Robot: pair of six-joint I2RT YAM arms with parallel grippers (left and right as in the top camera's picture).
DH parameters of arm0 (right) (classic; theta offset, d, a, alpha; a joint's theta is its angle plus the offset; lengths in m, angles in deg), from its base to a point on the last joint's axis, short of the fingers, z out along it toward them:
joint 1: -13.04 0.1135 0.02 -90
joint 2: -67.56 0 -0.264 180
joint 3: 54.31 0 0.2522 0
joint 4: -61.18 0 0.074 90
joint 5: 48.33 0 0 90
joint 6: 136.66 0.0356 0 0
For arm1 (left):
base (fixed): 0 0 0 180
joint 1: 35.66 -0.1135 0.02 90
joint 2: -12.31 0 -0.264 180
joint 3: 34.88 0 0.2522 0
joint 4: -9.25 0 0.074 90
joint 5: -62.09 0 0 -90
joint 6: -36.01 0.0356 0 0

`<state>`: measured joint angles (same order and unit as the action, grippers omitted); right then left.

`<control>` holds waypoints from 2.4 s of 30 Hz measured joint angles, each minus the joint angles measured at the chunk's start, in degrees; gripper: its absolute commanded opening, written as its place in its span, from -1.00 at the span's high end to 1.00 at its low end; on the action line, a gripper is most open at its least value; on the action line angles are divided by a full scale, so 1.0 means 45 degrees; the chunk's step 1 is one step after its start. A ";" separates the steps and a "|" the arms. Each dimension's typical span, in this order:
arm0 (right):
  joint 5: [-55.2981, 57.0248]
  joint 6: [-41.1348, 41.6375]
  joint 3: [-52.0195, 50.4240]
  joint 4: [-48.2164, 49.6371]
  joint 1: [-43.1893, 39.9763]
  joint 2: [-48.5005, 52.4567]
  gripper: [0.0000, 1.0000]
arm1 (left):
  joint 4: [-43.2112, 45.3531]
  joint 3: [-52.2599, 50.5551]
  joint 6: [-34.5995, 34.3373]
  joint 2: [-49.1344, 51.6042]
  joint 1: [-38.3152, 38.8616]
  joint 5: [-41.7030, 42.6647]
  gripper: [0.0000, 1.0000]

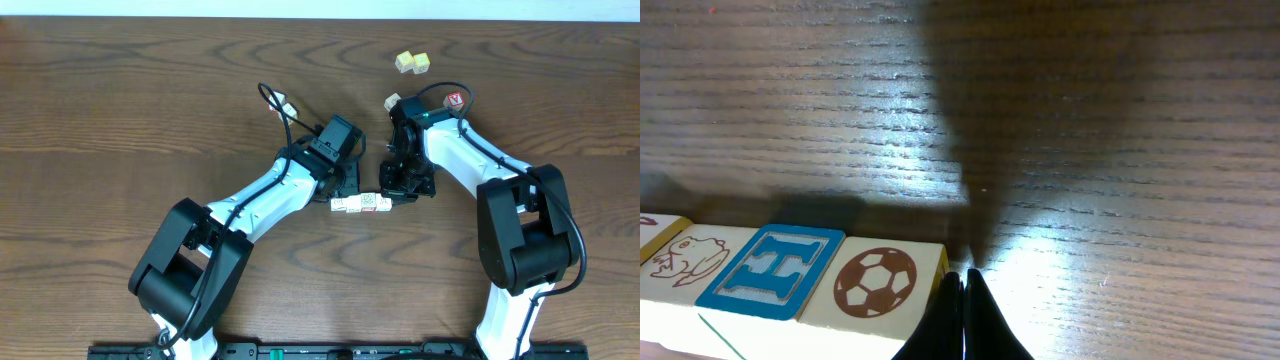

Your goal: Lift 4 blocks

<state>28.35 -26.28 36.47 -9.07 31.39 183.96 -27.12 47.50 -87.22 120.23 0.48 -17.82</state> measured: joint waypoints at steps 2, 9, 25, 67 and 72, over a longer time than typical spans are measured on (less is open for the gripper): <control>0.0005 0.0000 0.0000 0.0015 0.0000 0.0000 0.97 | -0.0126 -0.0005 0.0000 0.0000 0.0039 0.0015 0.86; 0.0005 0.0000 0.0000 0.0039 0.0000 0.0000 0.98 | -0.0136 0.0000 0.0000 0.0000 0.0393 0.0019 0.86; 0.0000 0.0000 0.0000 0.0024 0.0000 0.0000 0.98 | 0.0039 0.0000 0.0000 0.0000 0.0408 0.0015 0.86; 0.0000 0.0000 -0.0005 -0.0005 0.0000 0.0000 0.97 | -0.1287 0.0000 0.0000 0.0000 -0.1287 0.0015 0.86; 0.0000 0.0000 -0.0015 0.0029 0.0000 0.0000 0.97 | -0.2424 0.0000 -0.0005 0.0000 -0.1749 0.0078 0.86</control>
<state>28.35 -26.28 36.40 -8.94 31.39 183.96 -38.03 47.50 -87.24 120.23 -7.39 -17.47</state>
